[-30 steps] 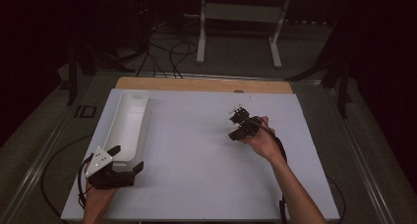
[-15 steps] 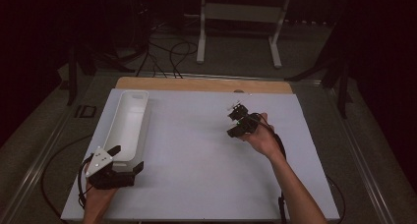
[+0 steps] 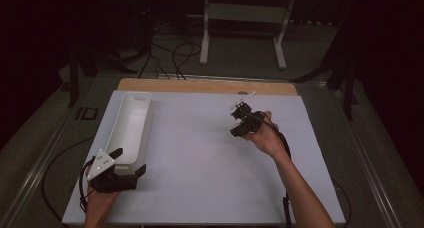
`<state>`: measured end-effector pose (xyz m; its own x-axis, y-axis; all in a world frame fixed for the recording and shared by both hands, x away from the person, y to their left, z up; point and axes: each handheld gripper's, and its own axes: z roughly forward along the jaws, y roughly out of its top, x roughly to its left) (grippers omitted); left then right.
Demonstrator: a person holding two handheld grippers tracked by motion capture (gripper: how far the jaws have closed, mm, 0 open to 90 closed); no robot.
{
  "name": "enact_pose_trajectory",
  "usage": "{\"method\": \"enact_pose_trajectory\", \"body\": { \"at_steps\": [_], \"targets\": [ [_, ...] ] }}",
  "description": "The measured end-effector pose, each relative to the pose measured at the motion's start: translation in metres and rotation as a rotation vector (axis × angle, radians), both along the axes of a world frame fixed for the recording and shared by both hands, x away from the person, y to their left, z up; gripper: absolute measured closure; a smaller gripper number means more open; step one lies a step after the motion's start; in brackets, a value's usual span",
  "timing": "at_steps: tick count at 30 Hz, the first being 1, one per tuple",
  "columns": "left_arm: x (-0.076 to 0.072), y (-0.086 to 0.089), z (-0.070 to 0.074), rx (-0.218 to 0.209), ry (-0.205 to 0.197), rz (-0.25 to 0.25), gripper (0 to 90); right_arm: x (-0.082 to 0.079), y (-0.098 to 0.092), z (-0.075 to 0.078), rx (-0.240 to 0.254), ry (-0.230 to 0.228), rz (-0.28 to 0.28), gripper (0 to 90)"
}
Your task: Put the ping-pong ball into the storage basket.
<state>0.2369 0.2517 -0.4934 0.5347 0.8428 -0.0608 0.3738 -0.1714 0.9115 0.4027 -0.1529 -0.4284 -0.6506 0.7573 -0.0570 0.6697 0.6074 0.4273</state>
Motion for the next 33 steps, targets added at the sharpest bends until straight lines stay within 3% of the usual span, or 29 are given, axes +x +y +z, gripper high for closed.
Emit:
{"method": "enact_pose_trajectory", "body": {
  "at_steps": [33],
  "targets": [
    [0.0,-0.001,0.0,0.004,0.001,-0.002,0.1,0.005,0.012,0.02,-0.007,-0.021,0.02,50.7]
  ]
}}
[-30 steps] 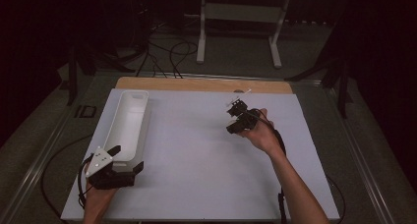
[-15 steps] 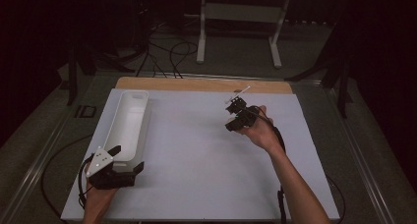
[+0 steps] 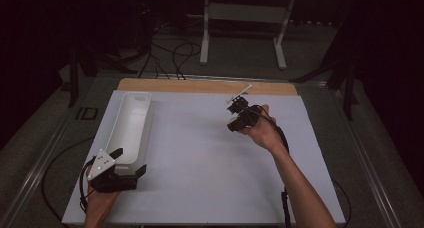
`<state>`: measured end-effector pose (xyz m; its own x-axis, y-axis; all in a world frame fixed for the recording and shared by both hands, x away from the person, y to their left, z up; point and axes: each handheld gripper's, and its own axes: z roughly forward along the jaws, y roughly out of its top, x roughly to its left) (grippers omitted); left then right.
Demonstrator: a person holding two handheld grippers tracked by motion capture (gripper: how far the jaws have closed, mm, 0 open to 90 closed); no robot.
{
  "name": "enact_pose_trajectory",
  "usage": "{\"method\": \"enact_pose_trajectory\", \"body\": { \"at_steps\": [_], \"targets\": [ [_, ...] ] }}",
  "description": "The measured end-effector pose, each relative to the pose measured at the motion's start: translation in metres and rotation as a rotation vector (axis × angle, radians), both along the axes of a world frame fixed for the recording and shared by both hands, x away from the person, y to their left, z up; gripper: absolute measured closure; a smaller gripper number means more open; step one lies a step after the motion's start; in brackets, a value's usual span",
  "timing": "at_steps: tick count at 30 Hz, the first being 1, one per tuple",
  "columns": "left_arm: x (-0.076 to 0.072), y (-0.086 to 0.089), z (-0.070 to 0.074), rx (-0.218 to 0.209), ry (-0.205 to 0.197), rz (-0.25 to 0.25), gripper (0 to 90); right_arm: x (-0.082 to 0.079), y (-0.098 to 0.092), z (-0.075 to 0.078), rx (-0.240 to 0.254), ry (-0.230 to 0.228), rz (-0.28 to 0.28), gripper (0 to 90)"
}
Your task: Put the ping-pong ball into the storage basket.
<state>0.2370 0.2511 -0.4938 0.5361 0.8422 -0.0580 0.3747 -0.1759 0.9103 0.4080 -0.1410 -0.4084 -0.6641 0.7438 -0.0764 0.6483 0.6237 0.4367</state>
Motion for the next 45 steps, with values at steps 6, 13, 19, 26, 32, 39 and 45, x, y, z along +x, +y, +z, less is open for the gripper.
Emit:
{"method": "enact_pose_trajectory", "body": {
  "at_steps": [6,13,19,26,32,39,45],
  "targets": [
    [0.0,0.0,0.0,0.002,0.0,-0.001,0.1,0.001,0.002,0.003,0.007,-0.006,0.001,50.7],
    [0.0,0.0,0.0,0.003,0.0,-0.001,0.1,0.003,0.004,0.007,0.009,-0.008,0.003,50.7],
    [0.0,-0.001,0.0,0.006,-0.001,-0.001,0.1,0.004,0.007,0.009,0.015,-0.006,0.003,50.8],
    [0.0,-0.001,0.0,0.013,-0.002,-0.002,0.1,0.005,0.009,0.01,0.017,-0.006,0.006,50.7],
    [0.0,-0.001,0.0,0.013,-0.002,-0.002,0.1,0.005,0.012,0.012,0.019,-0.011,0.009,50.7],
    [0.0,-0.001,-0.001,0.012,-0.002,-0.002,0.1,0.006,0.016,0.015,0.02,-0.015,0.015,50.7],
    [0.0,-0.001,-0.001,0.012,-0.002,-0.002,0.1,0.006,0.019,0.019,0.021,-0.019,0.018,50.8]
  ]
}}
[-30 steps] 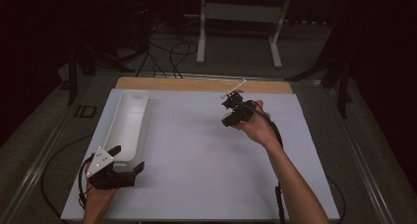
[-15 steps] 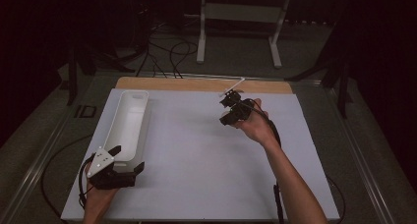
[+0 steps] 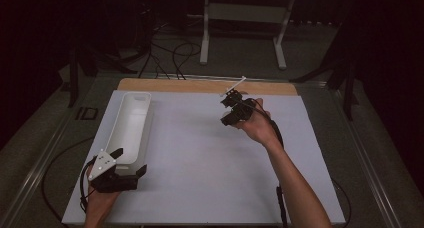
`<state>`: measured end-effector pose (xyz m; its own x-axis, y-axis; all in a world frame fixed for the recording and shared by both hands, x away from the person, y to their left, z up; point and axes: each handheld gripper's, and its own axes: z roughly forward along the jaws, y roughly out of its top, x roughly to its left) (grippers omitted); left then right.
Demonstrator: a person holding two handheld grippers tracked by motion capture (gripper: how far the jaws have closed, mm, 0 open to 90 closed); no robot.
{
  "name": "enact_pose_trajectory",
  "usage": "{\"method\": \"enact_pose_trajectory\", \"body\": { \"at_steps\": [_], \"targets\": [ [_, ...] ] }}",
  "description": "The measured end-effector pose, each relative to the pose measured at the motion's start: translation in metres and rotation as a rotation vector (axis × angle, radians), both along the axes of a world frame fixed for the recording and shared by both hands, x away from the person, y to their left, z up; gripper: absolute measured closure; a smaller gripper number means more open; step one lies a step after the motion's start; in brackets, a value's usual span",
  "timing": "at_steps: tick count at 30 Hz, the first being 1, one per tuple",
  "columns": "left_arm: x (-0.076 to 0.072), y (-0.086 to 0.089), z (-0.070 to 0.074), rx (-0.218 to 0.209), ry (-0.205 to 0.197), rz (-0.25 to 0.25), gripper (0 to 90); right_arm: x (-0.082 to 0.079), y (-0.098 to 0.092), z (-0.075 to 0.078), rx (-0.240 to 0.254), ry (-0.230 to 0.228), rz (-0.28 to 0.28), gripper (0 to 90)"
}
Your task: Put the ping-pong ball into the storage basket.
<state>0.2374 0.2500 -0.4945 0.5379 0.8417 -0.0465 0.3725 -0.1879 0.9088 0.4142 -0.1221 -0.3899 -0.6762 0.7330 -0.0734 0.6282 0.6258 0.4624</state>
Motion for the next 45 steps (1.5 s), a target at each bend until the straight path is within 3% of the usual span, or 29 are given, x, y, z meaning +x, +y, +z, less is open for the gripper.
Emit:
{"method": "enact_pose_trajectory", "body": {
  "at_steps": [45],
  "targets": [
    [0.0,0.0,0.0,0.002,0.0,-0.003,0.1,0.001,0.025,0.013,0.02,-0.019,0.034,50.8]
  ]
}}
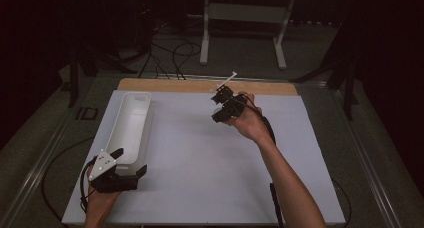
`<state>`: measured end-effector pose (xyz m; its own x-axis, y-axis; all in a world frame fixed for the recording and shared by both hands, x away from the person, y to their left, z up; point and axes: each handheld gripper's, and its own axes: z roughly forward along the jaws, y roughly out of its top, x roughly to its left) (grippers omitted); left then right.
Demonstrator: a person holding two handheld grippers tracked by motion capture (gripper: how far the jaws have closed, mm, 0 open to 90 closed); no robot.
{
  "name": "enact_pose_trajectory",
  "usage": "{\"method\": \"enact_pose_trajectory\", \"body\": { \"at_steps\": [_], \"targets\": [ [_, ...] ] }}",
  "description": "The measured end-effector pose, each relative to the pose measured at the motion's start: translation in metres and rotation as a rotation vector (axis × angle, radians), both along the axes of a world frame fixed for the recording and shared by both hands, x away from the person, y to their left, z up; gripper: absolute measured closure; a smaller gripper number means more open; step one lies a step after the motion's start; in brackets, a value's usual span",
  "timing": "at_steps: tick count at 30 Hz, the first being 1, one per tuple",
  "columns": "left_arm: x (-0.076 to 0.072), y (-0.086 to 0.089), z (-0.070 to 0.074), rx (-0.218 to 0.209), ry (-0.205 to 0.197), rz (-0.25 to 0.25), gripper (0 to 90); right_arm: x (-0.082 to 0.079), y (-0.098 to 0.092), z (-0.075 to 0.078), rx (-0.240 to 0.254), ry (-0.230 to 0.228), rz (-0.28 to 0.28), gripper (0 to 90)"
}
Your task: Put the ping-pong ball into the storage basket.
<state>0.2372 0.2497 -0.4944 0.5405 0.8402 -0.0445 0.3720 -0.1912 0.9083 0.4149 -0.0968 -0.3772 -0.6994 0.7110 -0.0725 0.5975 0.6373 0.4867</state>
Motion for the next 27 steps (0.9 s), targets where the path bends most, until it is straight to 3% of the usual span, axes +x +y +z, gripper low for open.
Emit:
{"method": "enact_pose_trajectory", "body": {
  "at_steps": [27],
  "targets": [
    [0.0,0.0,0.0,0.0,-0.001,0.0,0.1,-0.001,0.016,0.005,0.017,-0.009,0.024,50.8]
  ]
}}
